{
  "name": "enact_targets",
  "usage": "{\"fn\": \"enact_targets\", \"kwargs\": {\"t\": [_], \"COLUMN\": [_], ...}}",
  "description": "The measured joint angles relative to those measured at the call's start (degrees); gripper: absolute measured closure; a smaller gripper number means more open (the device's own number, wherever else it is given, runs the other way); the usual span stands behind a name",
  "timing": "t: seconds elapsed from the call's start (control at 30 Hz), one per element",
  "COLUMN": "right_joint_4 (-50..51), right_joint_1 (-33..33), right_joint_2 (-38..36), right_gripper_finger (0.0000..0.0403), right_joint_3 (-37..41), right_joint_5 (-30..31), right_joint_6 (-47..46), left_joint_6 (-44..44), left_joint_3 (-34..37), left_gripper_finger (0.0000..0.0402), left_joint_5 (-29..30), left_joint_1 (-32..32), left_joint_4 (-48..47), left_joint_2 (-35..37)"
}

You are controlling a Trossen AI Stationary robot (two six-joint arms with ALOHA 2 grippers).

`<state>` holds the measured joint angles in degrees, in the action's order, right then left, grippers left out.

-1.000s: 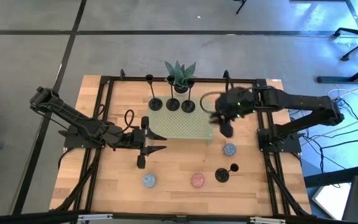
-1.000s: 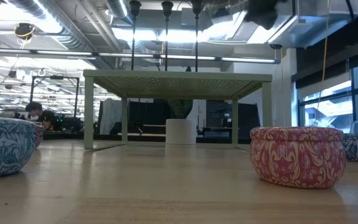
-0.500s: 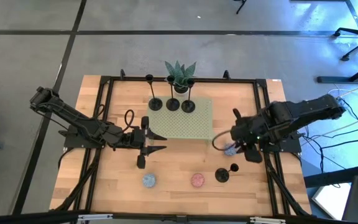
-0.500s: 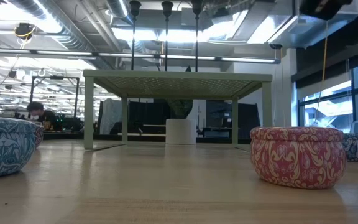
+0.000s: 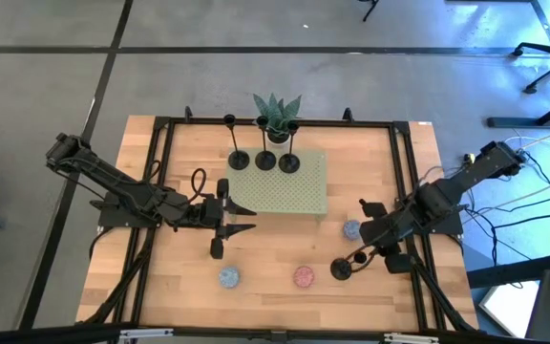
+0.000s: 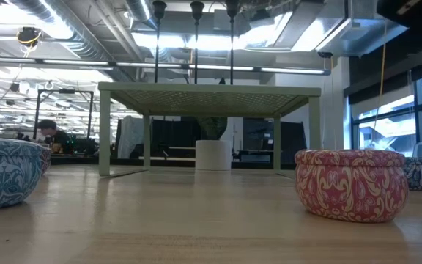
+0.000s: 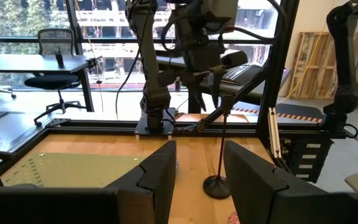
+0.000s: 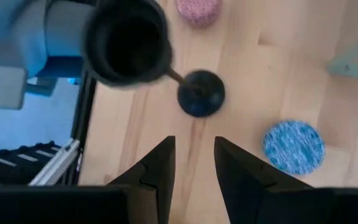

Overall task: Pick & Place candle stick holders
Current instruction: Put the black candle holder on the shelf

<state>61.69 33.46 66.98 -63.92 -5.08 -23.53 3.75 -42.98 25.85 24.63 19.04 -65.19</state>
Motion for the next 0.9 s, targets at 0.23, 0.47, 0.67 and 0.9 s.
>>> {"fn": "enact_targets", "kwargs": {"t": [0.23,0.47,0.67,0.9], "right_joint_4": [-2.7,-13.5,-28.7,-47.2], "right_joint_1": [4.3,7.3,7.5,7.5], "right_joint_2": [-0.8,-9.8,-18.6,-18.1], "right_gripper_finger": [0.0288,0.0288,0.0288,0.0288], "right_joint_3": [4.1,15.6,26.4,31.6], "right_joint_5": [5.3,10.1,18.7,19.0], "right_joint_6": [0.8,-0.7,-1.1,3.3], "left_joint_6": [0.0,0.0,0.0,0.0], "left_joint_3": [0.0,0.0,0.0,0.0], "left_gripper_finger": [0.0272,0.0272,0.0272,0.0272], "left_joint_5": [0.0,0.0,0.0,0.0], "left_joint_1": [0.0,0.0,0.0,0.0], "left_joint_4": [0.0,0.0,0.0,0.0], "left_joint_2": [0.0,0.0,0.0,0.0]}}
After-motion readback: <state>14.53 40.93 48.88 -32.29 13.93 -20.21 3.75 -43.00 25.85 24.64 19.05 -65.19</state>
